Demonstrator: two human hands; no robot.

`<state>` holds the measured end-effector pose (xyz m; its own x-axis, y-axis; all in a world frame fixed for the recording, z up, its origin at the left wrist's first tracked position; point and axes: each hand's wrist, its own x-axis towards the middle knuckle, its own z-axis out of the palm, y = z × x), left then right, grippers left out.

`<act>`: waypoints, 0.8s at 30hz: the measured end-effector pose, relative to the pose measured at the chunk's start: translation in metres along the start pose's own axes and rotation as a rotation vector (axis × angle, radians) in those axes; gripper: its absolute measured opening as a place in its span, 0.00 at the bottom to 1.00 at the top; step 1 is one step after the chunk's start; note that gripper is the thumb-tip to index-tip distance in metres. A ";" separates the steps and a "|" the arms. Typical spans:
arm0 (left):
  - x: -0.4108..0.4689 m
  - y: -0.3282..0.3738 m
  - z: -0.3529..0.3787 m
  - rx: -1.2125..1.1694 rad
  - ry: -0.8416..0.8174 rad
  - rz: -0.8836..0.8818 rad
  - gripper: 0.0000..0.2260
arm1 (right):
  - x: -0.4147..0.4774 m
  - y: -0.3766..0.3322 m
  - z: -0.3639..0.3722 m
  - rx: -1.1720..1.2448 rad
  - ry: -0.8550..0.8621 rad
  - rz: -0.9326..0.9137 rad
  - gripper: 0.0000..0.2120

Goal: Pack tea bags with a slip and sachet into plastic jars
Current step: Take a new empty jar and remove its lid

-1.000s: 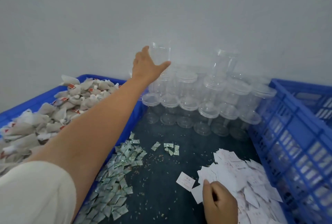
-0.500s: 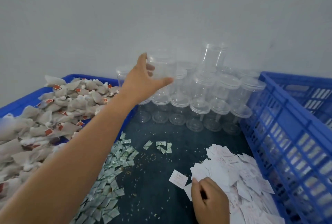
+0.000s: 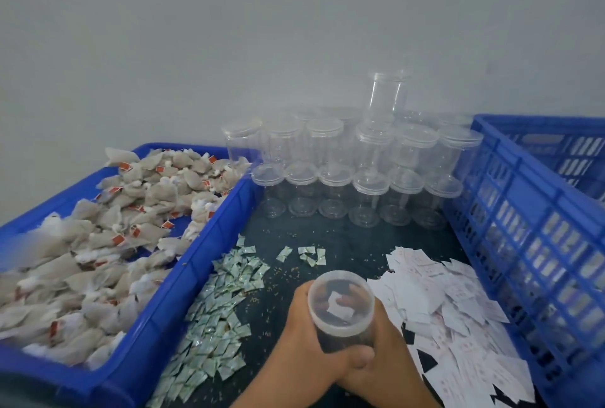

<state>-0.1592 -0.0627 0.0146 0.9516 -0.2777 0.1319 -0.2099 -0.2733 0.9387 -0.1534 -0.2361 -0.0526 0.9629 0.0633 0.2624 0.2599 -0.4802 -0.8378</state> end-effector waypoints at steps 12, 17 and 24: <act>0.013 0.031 -0.027 0.853 -0.065 0.353 0.32 | -0.004 -0.008 -0.006 -0.034 -0.055 -0.070 0.42; 0.007 0.029 -0.018 0.869 0.088 0.247 0.26 | -0.003 -0.014 -0.007 -0.057 -0.099 -0.089 0.44; 0.016 0.024 -0.019 0.893 0.141 -0.085 0.23 | -0.001 -0.007 0.006 -0.302 0.193 -0.334 0.40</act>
<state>-0.1448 -0.0564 0.0457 0.9782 -0.1248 0.1658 -0.1776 -0.9165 0.3585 -0.1559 -0.2270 -0.0498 0.7923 0.1078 0.6006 0.4917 -0.6956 -0.5239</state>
